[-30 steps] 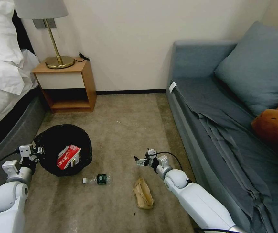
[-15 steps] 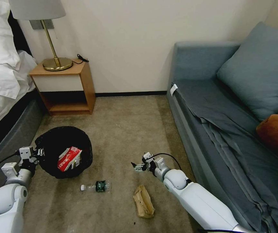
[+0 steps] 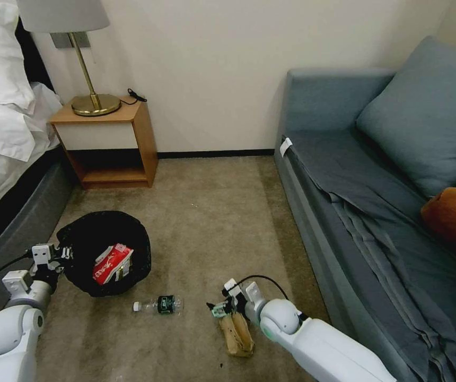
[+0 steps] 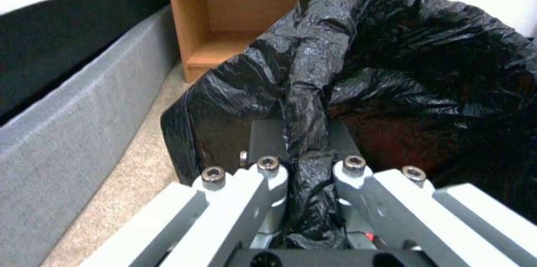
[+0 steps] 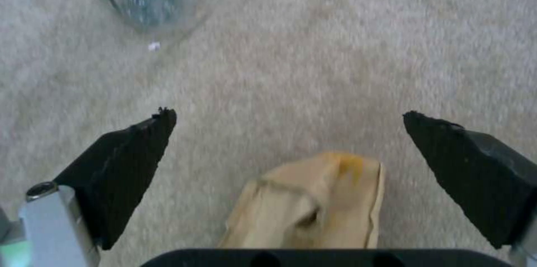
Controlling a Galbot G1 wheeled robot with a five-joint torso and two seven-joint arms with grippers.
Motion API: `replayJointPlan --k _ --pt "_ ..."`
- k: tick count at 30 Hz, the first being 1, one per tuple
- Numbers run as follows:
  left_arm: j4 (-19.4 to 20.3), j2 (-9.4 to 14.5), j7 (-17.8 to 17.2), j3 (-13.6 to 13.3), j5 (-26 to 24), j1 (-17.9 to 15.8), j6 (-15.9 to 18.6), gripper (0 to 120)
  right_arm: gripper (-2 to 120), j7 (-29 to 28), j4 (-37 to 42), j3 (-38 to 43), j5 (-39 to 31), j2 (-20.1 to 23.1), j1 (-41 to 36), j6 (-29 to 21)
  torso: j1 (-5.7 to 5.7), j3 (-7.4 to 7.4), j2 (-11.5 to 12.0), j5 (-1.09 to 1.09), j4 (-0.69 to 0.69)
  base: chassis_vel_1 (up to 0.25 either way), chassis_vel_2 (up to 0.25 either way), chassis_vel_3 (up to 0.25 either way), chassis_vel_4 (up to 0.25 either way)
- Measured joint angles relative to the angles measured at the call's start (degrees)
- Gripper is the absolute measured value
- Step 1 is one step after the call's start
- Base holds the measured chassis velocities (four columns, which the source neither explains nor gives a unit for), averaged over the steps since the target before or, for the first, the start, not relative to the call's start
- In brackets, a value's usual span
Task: Pick up the trash bin, then pick up the garbage on the floor and place it into the trash bin.
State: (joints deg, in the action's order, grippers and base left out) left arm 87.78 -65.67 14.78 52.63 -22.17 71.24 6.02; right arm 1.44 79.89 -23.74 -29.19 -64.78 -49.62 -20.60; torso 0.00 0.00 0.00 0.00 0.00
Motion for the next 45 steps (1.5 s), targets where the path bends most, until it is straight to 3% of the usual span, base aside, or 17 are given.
replayJointPlan --k 15,17,21,23,29,37,45 --pt "-0.4 -0.7 0.0 -0.3 0.4 -0.9 0.3 4 100 3.4 -2.7 2.1 4.3 -0.5 -3.3 1.5 0.0 0.0 0.0 0.01 0.0 0.0 0.0 0.0 0.0" --pt "-0.4 -0.8 0.0 -0.5 0.5 -0.9 0.3 4 92 5.0 -4.1 2.9 6.8 -1.4 -3.7 1.7 0.0 0.0 0.0 0.0 0.0 0.0 0.0 0.0 0.0" --pt "-0.4 -0.6 0.0 -0.6 0.5 -0.9 0.3 4 90 5.6 -5.0 3.4 8.3 -2.1 -3.8 2.0 0.0 0.0 0.0 0.01 0.0 0.0 0.0 0.0 0.0" --pt "-0.3 -0.1 0.0 -0.6 0.5 -0.9 0.4 4 76 5.8 -6.1 3.8 8.6 -2.7 -3.8 2.6 0.0 0.0 0.0 0.0 0.01 0.0 0.0 0.0 0.0" --pt "-0.1 0.0 0.0 -0.6 0.5 -0.8 0.5 4 59 7.5 -7.3 4.3 8.6 -2.8 -4.1 5.9 0.0 0.0 0.0 0.0 0.0 0.0 0.0 0.0 0.0" --pt "-0.1 0.1 0.2 -0.8 0.5 -0.6 0.4 4 26 9.2 -8.1 5.5 8.6 -3.4 -4.7 10.1 0.0 0.0 0.0 0.0 0.0 0.0 0.0 0.0 0.0" --pt "-0.3 0.3 0.6 -0.9 0.4 -0.6 0.1 4 5 9.3 -8.1 6.1 8.6 -3.6 -4.8 10.4 0.0 0.0 0.0 0.0 0.01 0.0 0.0 0.0 0.0"
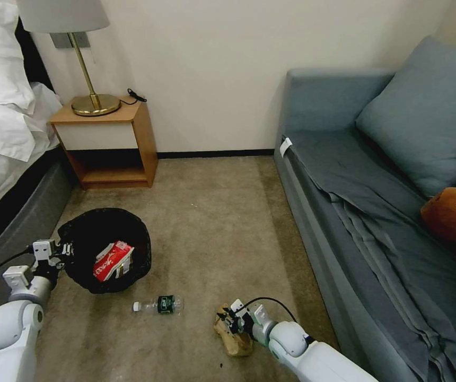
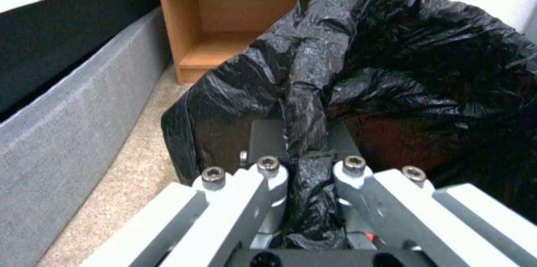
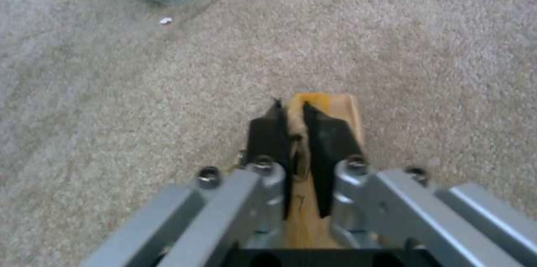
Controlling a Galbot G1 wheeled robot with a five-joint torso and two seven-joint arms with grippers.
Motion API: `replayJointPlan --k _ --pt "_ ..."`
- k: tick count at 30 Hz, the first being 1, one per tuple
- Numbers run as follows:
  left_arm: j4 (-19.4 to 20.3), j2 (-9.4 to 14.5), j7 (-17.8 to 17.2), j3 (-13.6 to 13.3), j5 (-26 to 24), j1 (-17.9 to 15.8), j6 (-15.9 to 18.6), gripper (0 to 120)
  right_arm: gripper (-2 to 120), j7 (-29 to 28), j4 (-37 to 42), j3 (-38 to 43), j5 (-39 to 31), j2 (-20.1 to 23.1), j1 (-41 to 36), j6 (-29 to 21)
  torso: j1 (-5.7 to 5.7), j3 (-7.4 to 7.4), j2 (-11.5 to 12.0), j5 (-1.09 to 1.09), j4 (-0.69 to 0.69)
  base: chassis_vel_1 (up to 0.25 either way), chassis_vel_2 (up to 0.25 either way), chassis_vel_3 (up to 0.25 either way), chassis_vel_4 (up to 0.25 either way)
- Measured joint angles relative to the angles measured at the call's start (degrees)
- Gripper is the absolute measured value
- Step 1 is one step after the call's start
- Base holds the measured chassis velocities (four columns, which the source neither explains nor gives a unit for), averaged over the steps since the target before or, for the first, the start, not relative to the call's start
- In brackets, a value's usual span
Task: Pick up the trash bin, then pick up the garbage on the floor and place it into the trash bin.
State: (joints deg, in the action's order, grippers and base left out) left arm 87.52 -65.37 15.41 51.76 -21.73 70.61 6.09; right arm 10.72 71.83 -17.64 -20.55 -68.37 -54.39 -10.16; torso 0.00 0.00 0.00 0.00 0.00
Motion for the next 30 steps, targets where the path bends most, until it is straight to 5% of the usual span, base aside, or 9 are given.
replayJointPlan --k 17,30 --pt "0.5 -0.1 0.7 -0.2 0.0 0.4 -0.4 4 0 0.5 2.0 2.7 1.0 0.4 -1.9 0.0 0.0 0.0 0.0 0.0 -0.01 0.0 0.0 0.0 0.0" --pt "1.7 -1.6 1.5 -1.4 1.5 1.0 -0.2 4 0 0.7 15.2 5.6 -6.4 6.7 2.8 -1.4 0.0 0.0 0.0 -0.01 0.0 0.0 0.0 0.0 0.0"
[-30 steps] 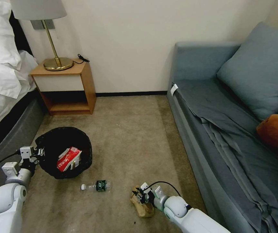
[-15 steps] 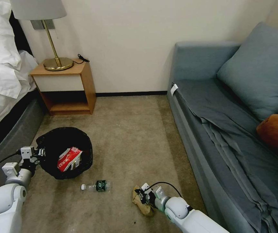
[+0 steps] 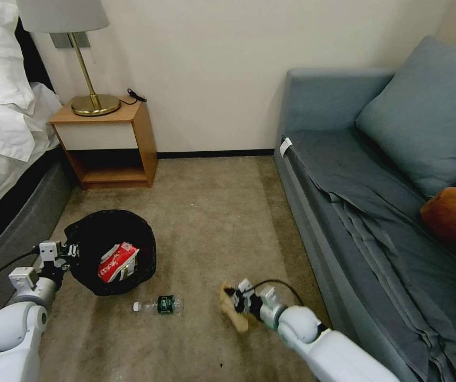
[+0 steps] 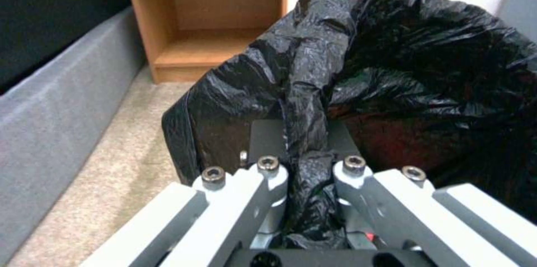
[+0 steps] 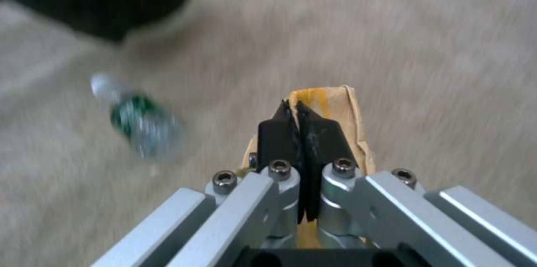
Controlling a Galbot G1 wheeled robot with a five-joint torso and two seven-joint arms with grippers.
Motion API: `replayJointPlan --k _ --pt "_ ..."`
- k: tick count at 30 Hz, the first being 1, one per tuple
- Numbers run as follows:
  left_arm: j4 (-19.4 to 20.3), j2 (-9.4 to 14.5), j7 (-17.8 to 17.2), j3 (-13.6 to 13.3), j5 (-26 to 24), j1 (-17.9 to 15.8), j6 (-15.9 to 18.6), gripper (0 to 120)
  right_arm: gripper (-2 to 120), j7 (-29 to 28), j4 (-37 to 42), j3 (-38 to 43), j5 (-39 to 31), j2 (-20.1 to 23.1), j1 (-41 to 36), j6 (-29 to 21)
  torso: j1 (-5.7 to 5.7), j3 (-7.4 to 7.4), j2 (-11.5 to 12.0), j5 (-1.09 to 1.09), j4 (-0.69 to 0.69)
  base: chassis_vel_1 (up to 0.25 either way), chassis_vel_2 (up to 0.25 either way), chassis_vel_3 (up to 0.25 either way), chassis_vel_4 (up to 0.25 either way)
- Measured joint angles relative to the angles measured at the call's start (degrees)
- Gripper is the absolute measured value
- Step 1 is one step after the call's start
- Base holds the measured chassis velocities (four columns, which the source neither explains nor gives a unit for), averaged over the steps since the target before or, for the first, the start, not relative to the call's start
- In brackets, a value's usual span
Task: Pick up the trash bin, then pick up the garbage on the floor and place it into the trash bin.
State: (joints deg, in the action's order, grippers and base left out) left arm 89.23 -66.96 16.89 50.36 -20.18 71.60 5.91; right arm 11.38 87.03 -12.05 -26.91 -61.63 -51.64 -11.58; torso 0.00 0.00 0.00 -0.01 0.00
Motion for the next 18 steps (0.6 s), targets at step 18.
replayJointPlan --k 18 --pt "1.9 -4.1 1.2 -3.2 3.9 -0.3 0.4 4 0 -2.1 5.8 -15.1 -13.9 -0.4 21.2 -0.7 0.0 0.01 0.0 0.01 0.0 0.0 0.0 0.0 0.0"
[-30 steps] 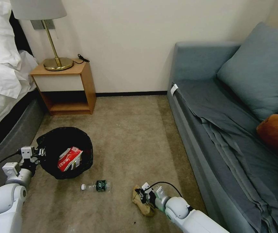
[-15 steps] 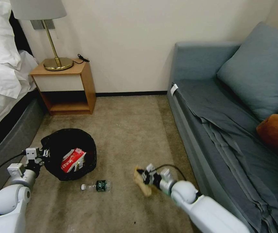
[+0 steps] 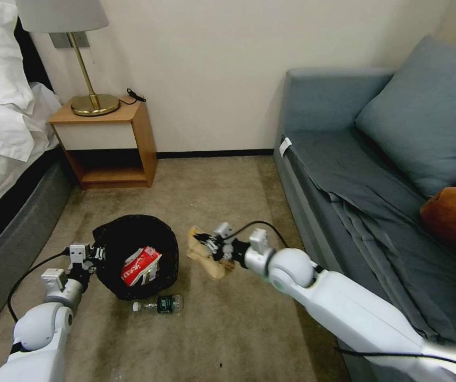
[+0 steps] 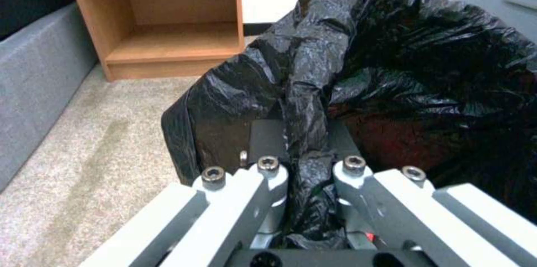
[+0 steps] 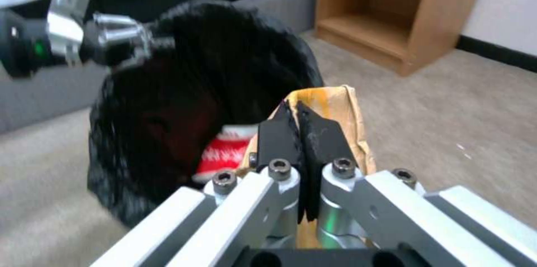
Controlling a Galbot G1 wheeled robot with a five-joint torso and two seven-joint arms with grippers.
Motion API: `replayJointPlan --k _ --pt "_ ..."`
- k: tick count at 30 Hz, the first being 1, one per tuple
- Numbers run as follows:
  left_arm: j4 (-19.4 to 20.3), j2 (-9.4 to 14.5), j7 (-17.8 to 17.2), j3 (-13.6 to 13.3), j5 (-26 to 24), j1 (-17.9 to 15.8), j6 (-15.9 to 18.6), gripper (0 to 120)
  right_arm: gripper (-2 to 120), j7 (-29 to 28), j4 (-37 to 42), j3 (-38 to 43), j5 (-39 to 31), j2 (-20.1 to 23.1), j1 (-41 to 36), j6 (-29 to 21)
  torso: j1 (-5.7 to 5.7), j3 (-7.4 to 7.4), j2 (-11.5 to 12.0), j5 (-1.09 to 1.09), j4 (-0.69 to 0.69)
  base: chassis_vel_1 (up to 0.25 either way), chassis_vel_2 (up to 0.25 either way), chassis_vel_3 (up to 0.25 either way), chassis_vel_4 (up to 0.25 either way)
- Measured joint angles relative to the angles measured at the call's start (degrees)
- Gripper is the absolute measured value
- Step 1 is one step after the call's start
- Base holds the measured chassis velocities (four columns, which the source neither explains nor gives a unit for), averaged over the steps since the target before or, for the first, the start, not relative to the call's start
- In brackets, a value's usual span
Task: Pick up the trash bin, then pick up the garbage on the floor and place it into the trash bin.
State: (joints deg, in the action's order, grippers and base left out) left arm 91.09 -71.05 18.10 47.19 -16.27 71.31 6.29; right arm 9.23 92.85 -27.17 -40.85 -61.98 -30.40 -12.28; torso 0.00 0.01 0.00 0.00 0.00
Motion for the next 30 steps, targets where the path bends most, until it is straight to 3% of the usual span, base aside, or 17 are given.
replayJointPlan --k 1,3,10,30 --pt "0.0 0.0 0.0 0.0 0.0 0.0 0.0 4 0 0.0 0.0 0.0 0.0 0.0 0.0 0.0 0.0 0.0 0.0 0.0 0.0 0.0 0.0 0.0 0.0" --pt "0.5 -0.2 0.1 0.0 0.0 0.5 0.1 4 0 -0.4 -3.7 -2.5 -1.6 -4.7 3.3 0.9 0.0 0.0 0.0 0.01 0.01 0.0 0.0 0.0 0.0" --pt "1.1 -0.7 0.6 0.3 -0.1 1.0 0.3 4 0 -0.8 -10.5 -5.0 -2.4 -10.8 6.8 2.6 0.0 0.0 0.0 0.02 0.01 0.0 0.0 0.0 0.0" --pt "1.3 -0.7 1.2 0.9 -1.0 1.1 0.3 4 3 -1.8 -22.7 -7.5 0.4 -18.8 8.4 7.0 0.0 -0.01 0.0 0.01 0.01 0.0 0.0 0.0 0.0"
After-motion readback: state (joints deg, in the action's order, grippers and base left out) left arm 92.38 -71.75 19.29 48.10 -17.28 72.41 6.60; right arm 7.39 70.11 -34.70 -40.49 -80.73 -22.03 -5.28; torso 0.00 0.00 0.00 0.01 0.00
